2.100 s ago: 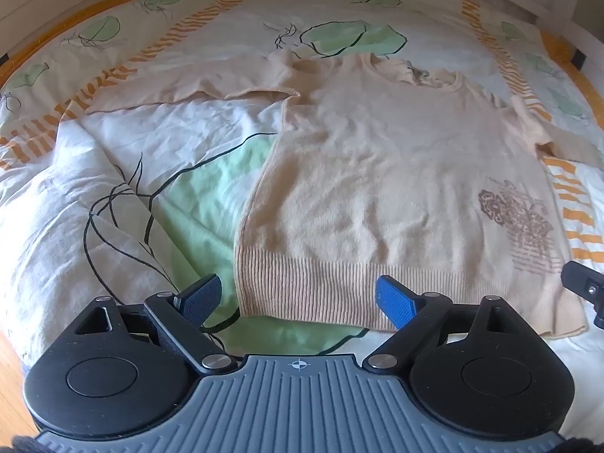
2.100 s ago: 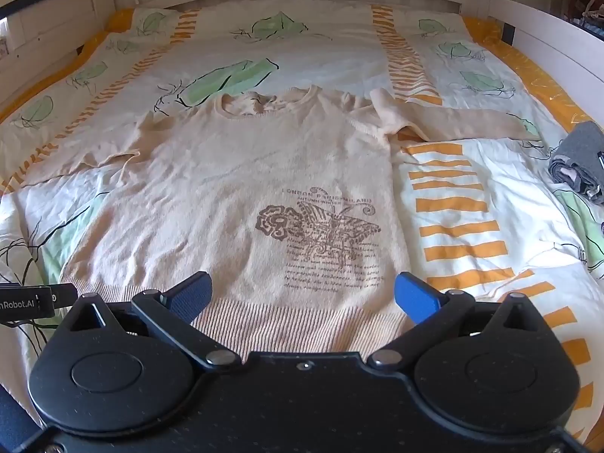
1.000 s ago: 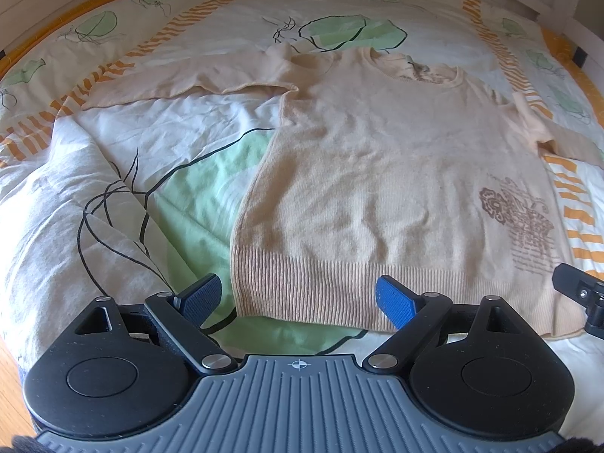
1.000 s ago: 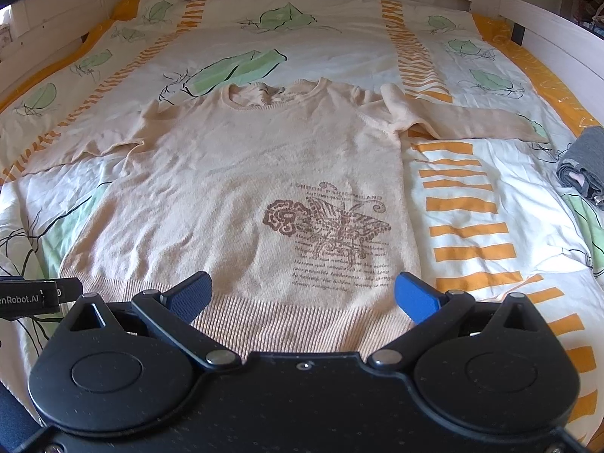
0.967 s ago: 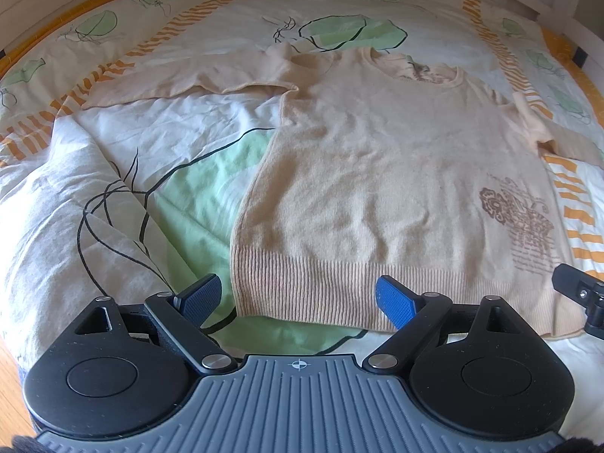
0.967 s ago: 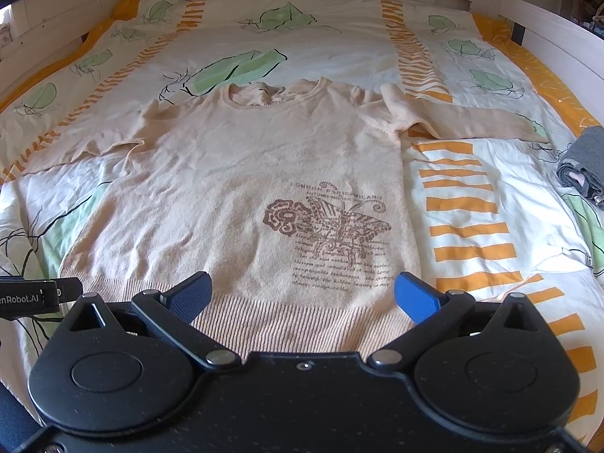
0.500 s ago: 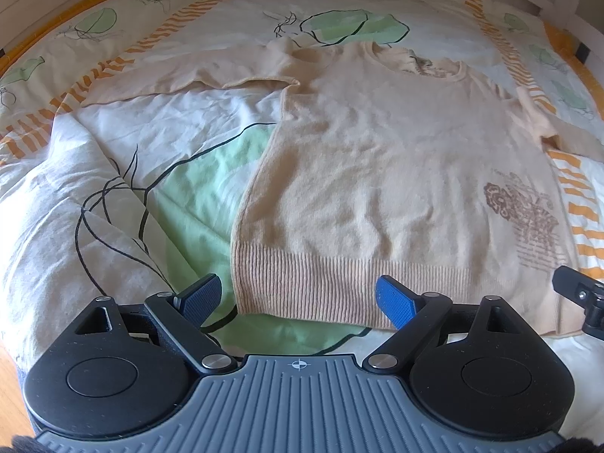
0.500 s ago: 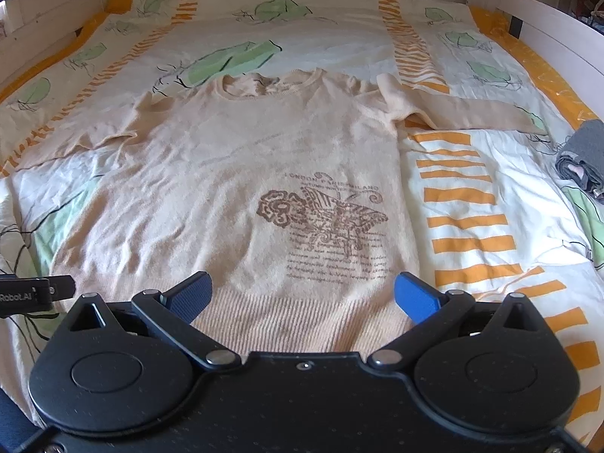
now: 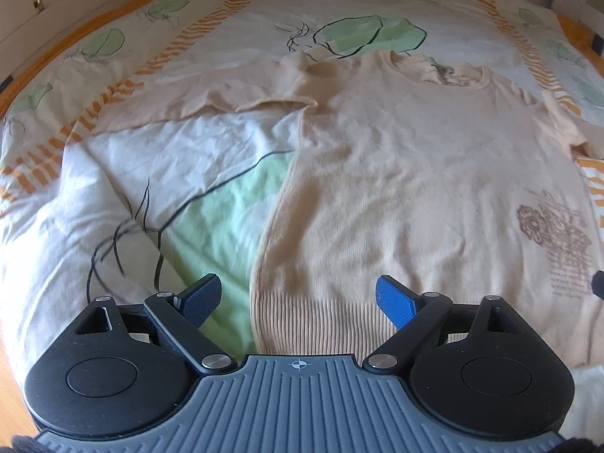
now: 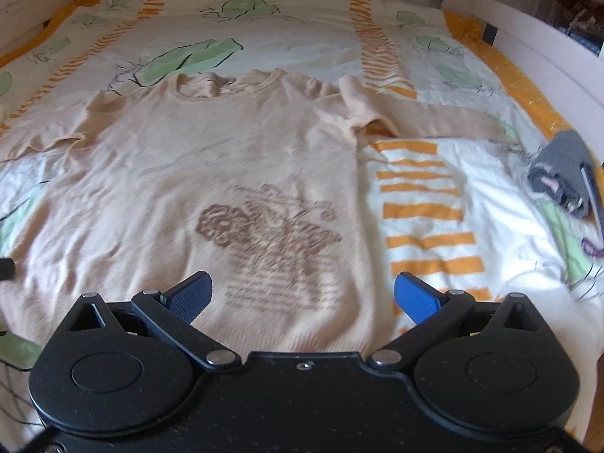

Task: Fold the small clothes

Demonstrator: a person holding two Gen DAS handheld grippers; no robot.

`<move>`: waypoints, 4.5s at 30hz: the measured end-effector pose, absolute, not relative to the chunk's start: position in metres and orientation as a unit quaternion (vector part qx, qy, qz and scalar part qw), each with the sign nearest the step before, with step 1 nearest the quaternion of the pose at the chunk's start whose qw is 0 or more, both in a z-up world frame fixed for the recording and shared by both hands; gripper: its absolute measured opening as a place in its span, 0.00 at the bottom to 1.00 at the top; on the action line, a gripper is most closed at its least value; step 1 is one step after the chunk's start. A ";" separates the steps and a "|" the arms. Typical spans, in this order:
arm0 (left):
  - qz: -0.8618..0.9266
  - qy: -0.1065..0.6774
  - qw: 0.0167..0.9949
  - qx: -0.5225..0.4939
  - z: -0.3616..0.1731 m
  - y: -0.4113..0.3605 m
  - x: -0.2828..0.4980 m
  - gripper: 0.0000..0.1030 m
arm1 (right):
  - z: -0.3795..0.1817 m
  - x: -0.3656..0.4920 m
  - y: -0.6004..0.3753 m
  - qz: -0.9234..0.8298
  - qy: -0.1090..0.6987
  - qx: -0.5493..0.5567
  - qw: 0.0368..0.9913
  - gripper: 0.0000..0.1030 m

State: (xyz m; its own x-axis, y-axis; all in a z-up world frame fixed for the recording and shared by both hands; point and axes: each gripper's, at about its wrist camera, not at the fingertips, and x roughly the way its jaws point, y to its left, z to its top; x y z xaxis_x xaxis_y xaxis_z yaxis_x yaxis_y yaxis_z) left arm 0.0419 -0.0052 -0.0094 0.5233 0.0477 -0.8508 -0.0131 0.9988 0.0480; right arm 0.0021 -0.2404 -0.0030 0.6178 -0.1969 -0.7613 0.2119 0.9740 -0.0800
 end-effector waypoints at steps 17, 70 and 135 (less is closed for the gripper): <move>-0.018 0.467 0.883 0.045 -0.001 -0.044 0.130 0.86 | -0.008 0.081 -0.285 -0.124 0.454 -0.043 0.881 0.90; -0.004 0.522 0.851 0.058 -0.080 -0.079 0.227 1.00 | -0.064 0.219 -0.635 -0.255 0.429 0.316 0.807 0.45; -0.092 0.412 0.898 0.125 -0.023 -0.072 0.216 0.77 | -0.042 0.166 -0.325 -0.080 0.374 0.129 0.915 0.54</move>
